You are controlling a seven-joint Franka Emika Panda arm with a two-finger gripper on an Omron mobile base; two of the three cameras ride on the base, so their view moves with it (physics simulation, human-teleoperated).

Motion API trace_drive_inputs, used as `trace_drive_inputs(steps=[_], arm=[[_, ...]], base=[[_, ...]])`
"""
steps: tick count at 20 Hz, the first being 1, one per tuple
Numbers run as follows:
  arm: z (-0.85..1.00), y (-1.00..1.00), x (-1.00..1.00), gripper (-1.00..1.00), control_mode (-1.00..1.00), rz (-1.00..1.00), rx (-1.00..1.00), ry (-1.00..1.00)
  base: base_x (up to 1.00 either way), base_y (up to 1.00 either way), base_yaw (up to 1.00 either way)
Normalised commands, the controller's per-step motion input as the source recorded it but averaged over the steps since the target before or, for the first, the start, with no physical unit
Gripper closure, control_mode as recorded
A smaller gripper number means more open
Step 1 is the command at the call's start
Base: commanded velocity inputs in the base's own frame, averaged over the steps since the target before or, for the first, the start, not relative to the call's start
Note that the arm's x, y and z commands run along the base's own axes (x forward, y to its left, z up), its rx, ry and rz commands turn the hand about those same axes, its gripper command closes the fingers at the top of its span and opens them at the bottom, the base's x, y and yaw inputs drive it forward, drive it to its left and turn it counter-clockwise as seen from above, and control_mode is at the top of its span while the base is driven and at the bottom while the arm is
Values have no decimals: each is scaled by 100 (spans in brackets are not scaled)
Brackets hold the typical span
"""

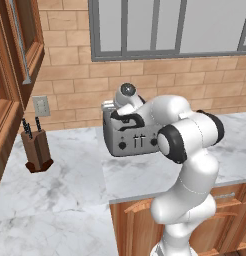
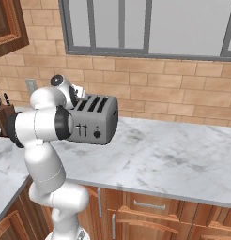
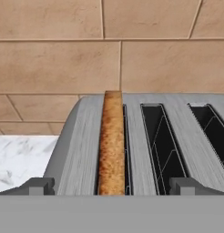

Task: Start the toaster. Once the lever pops up, take the bread to the plate on the dining counter.

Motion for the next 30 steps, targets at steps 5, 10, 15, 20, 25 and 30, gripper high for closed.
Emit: trace_drive_inputs(steps=[5,10,15,20,25,30], arm=[[0,0,6,-100,-100,0,0,0],[0,0,0,-100,-100,0,0,1],[0,0,0,-100,-100,0,0,1],[0,0,1,-100,-100,0,0,1],[0,0,0,-100,-100,0,0,1],[0,0,1,-100,-100,0,0,0]], base=[[0,0,0],[0,0,0],[0,0,0],[0,0,0],[0,0,0],[0,0,0]])
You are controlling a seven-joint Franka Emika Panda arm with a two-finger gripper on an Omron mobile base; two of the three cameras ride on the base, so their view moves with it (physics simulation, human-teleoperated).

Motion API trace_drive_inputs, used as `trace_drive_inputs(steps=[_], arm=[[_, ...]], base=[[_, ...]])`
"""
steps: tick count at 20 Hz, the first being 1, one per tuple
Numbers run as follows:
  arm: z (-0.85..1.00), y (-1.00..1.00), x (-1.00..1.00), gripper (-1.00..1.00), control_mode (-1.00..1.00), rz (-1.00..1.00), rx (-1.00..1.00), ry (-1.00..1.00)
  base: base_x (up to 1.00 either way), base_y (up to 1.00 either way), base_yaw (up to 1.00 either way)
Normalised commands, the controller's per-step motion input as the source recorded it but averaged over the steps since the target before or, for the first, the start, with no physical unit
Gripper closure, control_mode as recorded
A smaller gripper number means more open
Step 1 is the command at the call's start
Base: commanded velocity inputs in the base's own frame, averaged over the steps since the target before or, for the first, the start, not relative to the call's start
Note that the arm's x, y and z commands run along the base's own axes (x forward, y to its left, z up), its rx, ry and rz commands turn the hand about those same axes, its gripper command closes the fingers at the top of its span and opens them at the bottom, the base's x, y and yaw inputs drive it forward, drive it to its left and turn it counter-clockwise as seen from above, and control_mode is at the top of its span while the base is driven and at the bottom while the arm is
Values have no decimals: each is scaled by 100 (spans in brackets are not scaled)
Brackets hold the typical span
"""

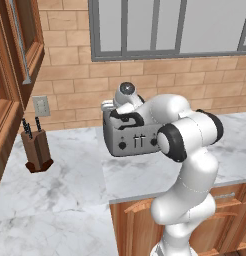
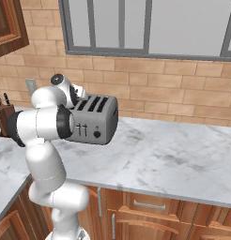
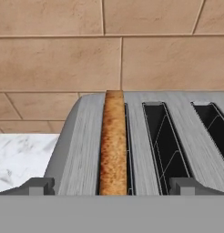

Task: Start the toaster. Once the lever pops up, take the bread to the plate on the dining counter.

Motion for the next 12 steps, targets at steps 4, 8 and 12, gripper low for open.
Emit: trace_drive_inputs(steps=[4,8,12], arm=[[0,0,0,100,-100,0,0,0],[0,0,0,100,-100,0,0,0],[0,0,0,100,-100,0,0,0]], base=[[0,0,0],[0,0,0],[0,0,0]])
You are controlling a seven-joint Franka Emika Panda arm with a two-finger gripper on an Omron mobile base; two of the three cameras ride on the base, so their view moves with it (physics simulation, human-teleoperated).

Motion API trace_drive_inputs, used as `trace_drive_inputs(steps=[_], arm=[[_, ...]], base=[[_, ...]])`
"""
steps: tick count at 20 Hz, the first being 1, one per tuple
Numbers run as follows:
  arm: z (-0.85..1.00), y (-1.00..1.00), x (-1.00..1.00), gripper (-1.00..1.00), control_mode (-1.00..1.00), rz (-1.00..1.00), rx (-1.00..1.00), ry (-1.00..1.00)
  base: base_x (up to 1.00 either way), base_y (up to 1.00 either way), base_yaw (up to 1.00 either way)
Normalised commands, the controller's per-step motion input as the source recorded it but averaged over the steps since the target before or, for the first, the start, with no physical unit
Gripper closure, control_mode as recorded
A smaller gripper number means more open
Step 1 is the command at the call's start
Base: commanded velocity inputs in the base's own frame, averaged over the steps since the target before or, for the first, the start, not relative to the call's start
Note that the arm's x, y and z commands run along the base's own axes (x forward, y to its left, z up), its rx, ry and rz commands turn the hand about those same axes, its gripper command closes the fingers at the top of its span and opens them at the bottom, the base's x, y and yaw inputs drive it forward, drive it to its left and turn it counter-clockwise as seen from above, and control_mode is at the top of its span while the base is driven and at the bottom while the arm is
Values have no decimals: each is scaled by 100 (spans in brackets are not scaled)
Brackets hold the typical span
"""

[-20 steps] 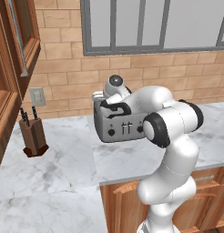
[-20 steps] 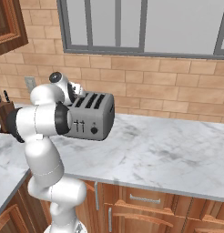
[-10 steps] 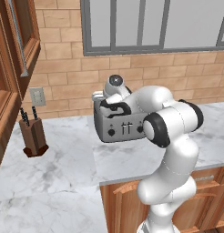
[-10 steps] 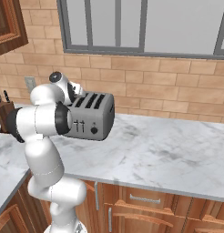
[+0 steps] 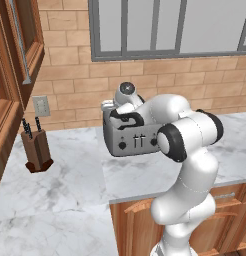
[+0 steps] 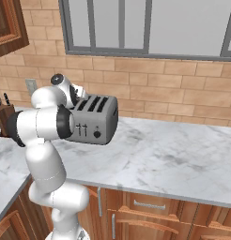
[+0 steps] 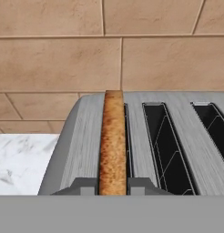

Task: Start the toaster. Once the lever pops up, take the bread to the plate on the dining counter.

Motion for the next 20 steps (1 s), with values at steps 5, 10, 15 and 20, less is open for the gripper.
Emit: trace_drive_inputs(steps=[5,10,15,20], arm=[[0,0,0,100,-100,0,0,0],[1,0,0,100,-100,0,0,0],[16,0,0,100,-100,0,0,0],[25,0,0,100,-100,0,0,0]], base=[[0,0,0],[0,0,0],[0,0,0],[0,0,0]])
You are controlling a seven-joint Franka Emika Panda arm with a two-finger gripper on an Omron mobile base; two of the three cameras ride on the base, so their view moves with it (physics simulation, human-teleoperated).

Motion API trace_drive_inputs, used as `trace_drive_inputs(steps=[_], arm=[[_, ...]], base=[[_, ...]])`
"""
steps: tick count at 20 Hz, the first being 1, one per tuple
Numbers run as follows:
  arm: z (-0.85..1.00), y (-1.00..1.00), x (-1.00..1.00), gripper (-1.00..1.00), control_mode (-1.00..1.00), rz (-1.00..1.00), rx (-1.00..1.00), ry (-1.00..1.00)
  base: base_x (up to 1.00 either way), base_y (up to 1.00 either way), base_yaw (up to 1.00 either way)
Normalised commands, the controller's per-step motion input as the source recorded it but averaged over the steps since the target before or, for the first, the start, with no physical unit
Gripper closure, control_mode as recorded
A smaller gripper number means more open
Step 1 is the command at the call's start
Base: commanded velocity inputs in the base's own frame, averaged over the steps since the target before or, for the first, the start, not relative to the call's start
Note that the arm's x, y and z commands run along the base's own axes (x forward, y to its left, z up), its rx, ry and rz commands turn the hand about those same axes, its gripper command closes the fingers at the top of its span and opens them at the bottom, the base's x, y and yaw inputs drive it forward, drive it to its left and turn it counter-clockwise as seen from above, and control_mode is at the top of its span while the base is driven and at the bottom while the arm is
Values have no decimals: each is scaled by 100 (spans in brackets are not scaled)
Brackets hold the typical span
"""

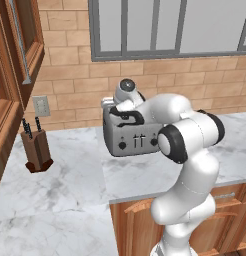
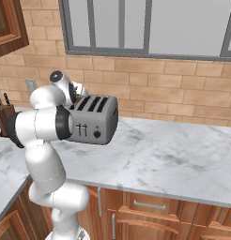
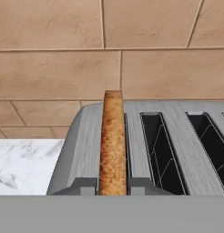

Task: Start the toaster. Once the lever pops up, take the bread to the plate on the dining counter.

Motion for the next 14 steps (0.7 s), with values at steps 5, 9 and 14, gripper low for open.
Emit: trace_drive_inputs(steps=[5,9,14], arm=[[18,-5,0,100,-100,0,0,0],[23,-8,0,100,-100,0,0,0],[40,-3,-10,100,-100,0,0,0]], base=[[0,0,0],[0,0,0],[0,0,0]])
